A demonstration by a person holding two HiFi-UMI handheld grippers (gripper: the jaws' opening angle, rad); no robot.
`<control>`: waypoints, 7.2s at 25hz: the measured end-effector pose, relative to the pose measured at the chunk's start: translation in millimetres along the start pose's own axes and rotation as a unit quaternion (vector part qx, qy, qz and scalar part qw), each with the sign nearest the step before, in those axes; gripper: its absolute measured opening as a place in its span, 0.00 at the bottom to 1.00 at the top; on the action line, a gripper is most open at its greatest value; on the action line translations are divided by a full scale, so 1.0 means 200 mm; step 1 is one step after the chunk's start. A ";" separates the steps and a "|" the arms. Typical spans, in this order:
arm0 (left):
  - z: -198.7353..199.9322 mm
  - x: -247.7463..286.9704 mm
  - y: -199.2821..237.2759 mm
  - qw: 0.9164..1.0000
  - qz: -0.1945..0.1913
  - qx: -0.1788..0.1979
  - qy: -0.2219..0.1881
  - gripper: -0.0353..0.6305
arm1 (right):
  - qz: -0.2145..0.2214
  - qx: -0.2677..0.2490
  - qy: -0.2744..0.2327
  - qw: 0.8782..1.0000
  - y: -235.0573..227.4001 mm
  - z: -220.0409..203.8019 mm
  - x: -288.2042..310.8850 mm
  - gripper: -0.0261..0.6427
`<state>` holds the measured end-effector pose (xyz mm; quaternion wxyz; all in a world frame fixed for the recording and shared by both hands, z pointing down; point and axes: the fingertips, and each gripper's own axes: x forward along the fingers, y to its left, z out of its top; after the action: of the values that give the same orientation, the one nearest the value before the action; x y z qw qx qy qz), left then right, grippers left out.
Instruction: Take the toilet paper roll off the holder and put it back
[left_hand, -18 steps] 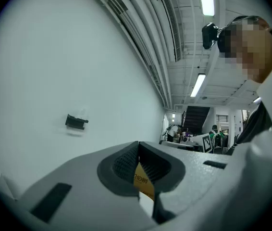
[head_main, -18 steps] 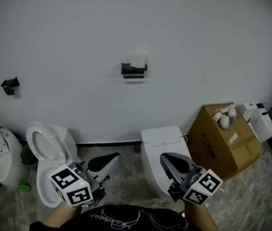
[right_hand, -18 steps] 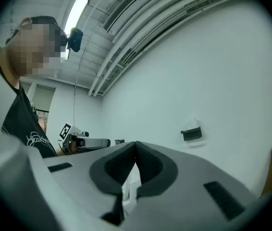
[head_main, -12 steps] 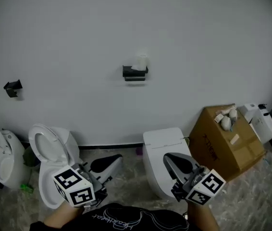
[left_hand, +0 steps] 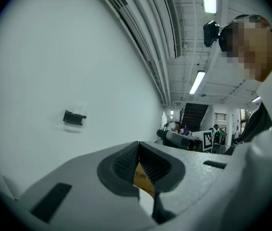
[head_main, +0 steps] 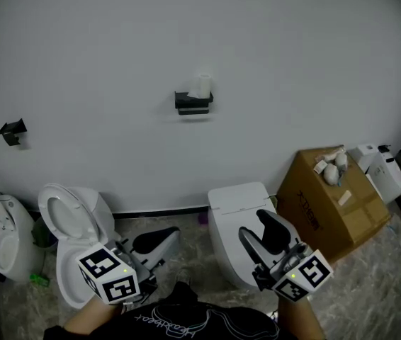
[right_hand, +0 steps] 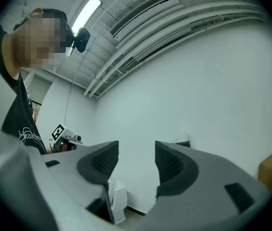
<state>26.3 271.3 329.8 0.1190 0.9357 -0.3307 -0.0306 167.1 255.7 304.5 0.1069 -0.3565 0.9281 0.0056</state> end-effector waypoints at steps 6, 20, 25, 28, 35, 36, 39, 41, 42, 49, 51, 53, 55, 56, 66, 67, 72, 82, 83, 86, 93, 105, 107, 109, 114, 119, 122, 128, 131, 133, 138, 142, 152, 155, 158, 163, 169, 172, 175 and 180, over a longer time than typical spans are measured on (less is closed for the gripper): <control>0.04 0.04 0.10 1.000 -0.004 -0.001 -0.009 0.06 | -0.030 -0.021 0.009 0.999 -0.11 0.00 0.09 0.57; 0.15 0.30 0.66 1.000 -0.001 -0.007 -0.018 0.06 | -0.036 -0.037 0.036 0.998 -0.49 -0.11 0.59 0.64; 0.27 0.49 0.94 1.000 -0.008 -0.007 -0.016 0.06 | -0.045 -0.013 0.051 0.998 -0.71 -0.15 0.85 0.64; 0.33 0.60 1.11 1.000 -0.015 -0.008 -0.013 0.06 | -0.051 -0.011 0.059 0.997 -0.84 -0.17 1.01 0.64; 0.44 0.85 1.49 0.999 -0.023 -0.022 -0.009 0.06 | -0.068 -0.005 0.075 0.995 -1.13 -0.22 1.34 0.64; 0.44 0.88 1.53 0.999 -0.025 -0.023 -0.008 0.06 | -0.070 -0.005 0.077 0.995 -1.17 -0.23 1.38 0.64; 0.45 0.96 1.67 0.999 -0.026 -0.029 -0.002 0.06 | -0.075 -0.001 0.081 0.994 -1.27 -0.26 1.49 0.64; 0.45 1.01 1.76 0.999 -0.024 -0.030 0.003 0.06 | -0.077 0.001 0.083 0.994 -1.33 -0.28 1.57 0.64; 0.45 1.03 1.80 0.999 -0.023 -0.030 0.005 0.06 | -0.078 0.001 0.083 0.993 -1.36 -0.29 1.60 0.64; 0.48 1.15 2.05 0.999 -0.028 -0.034 0.007 0.06 | -0.092 -0.011 0.087 0.992 -1.52 -0.32 1.81 0.64; 0.49 1.17 2.10 0.999 -0.030 -0.035 0.007 0.06 | -0.096 -0.018 0.090 0.991 -1.56 -0.32 1.85 0.64; 0.49 1.19 2.15 0.999 -0.032 -0.039 0.007 0.06 | -0.096 -0.028 0.096 0.990 -1.59 -0.32 1.91 0.64; 0.48 1.21 2.19 0.998 -0.034 -0.044 0.006 0.06 | -0.094 -0.037 0.101 0.990 -1.61 -0.32 1.96 0.64; 0.48 1.21 2.21 0.998 -0.035 -0.046 0.006 0.06 | -0.094 -0.039 0.102 0.990 -1.62 -0.32 1.99 0.64; 0.45 1.18 2.40 0.998 -0.017 -0.067 -0.007 0.06 | -0.106 -0.041 0.102 0.988 -1.79 -0.34 2.23 0.63; 0.45 1.18 2.41 0.997 -0.013 -0.070 -0.008 0.06 | -0.106 -0.043 0.102 0.988 -1.81 -0.33 2.26 0.63; 0.45 1.18 2.47 0.997 -0.003 -0.075 -0.009 0.06 | -0.109 -0.044 0.106 0.987 -1.90 -0.34 2.37 0.63; 0.48 1.19 2.55 0.998 0.012 -0.068 -0.013 0.06 | -0.106 -0.044 0.121 0.986 -1.99 -0.39 2.52 0.62; 0.49 1.19 2.55 0.998 0.011 -0.065 -0.015 0.06 | -0.105 -0.044 0.122 0.986 -2.00 -0.39 2.53 0.61; 0.52 1.19 2.56 0.998 0.013 -0.057 -0.021 0.06 | -0.102 -0.045 0.125 0.986 -2.01 -0.40 2.56 0.59; 0.53 1.19 2.59 0.998 0.021 -0.052 -0.023 0.06 | -0.096 -0.047 0.125 0.986 -2.01 -0.42 2.57 0.50; 0.50 1.18 2.61 0.997 0.035 -0.061 -0.024 0.06 | -0.102 -0.045 0.116 0.987 -2.02 -0.42 2.56 0.45; 0.50 1.18 2.61 0.997 0.035 -0.061 -0.023 0.06 | -0.100 -0.045 0.116 0.987 -2.02 -0.42 2.56 0.45; 0.50 1.17 2.60 0.997 0.034 -0.060 -0.022 0.06 | -0.098 -0.045 0.113 0.988 -2.00 -0.41 2.56 0.45; 0.50 1.17 2.56 0.998 0.031 -0.056 -0.024 0.06 | -0.096 -0.052 0.096 0.989 -1.95 -0.35 2.53 0.45; 0.50 1.16 2.52 0.998 0.027 -0.055 -0.022 0.06 | -0.100 -0.053 0.075 0.991 -1.91 -0.28 2.48 0.45; 0.50 1.17 2.48 0.998 0.024 -0.054 -0.023 0.06 | -0.103 -0.052 0.060 0.992 -1.89 -0.22 2.42 0.45; 0.48 1.17 2.41 0.998 0.020 -0.054 -0.017 0.06 | -0.105 -0.050 0.024 0.993 -1.82 -0.09 2.28 0.45; 0.48 1.18 2.38 0.998 0.015 -0.053 -0.015 0.06 | -0.106 -0.051 0.011 0.993 -1.77 -0.03 2.21 0.45; 0.49 1.18 2.36 0.998 0.011 -0.052 -0.014 0.06 | -0.110 -0.052 0.005 0.993 -1.75 -0.01 2.16 0.45; 0.48 1.18 2.27 0.999 -0.001 -0.048 -0.012 0.06 | -0.121 -0.046 0.005 0.992 -1.69 -0.03 2.02 0.45; 0.49 1.19 2.20 0.999 -0.016 -0.044 -0.010 0.06 | -0.128 -0.034 0.015 0.991 -1.65 -0.09 1.93 0.45; 0.50 1.16 2.11 0.999 -0.023 -0.042 -0.009 0.06 | -0.128 -0.001 0.070 0.989 -1.56 -0.36 1.79 0.45; 0.48 1.15 2.10 0.999 -0.023 -0.045 -0.006 0.06 | -0.125 0.004 0.084 0.989 -1.55 -0.42 1.77 0.45; 0.45 1.14 2.09 0.999 -0.022 -0.050 0.000 0.06 | -0.121 0.008 0.099 0.988 -1.53 -0.48 1.76 0.45; 0.40 1.13 2.08 0.998 -0.020 -0.054 0.010 0.06 | -0.117 0.015 0.119 0.986 -1.51 -0.57 1.72 0.45; 0.39 1.12 2.07 0.998 -0.014 -0.055 0.014 0.06 | -0.109 0.024 0.136 0.984 -1.49 -0.65 1.71 0.45; 0.39 1.12 2.06 0.998 -0.014 -0.055 0.013 0.06 | -0.106 0.027 0.140 0.984 -1.48 -0.67 1.70 0.45; 0.39 1.12 2.05 0.998 -0.013 -0.053 0.012 0.06 | -0.102 0.028 0.146 0.984 -1.47 -0.69 1.70 0.45; 0.37 1.12 2.03 0.999 -0.015 -0.050 0.015 0.06 | -0.102 0.028 0.147 0.983 -1.46 -0.69 1.67 0.45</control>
<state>-56.9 -189.5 360.6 0.1705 0.9336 -0.3133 -0.0349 92.4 -195.6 391.3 -0.0203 -0.4433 0.8922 -0.0842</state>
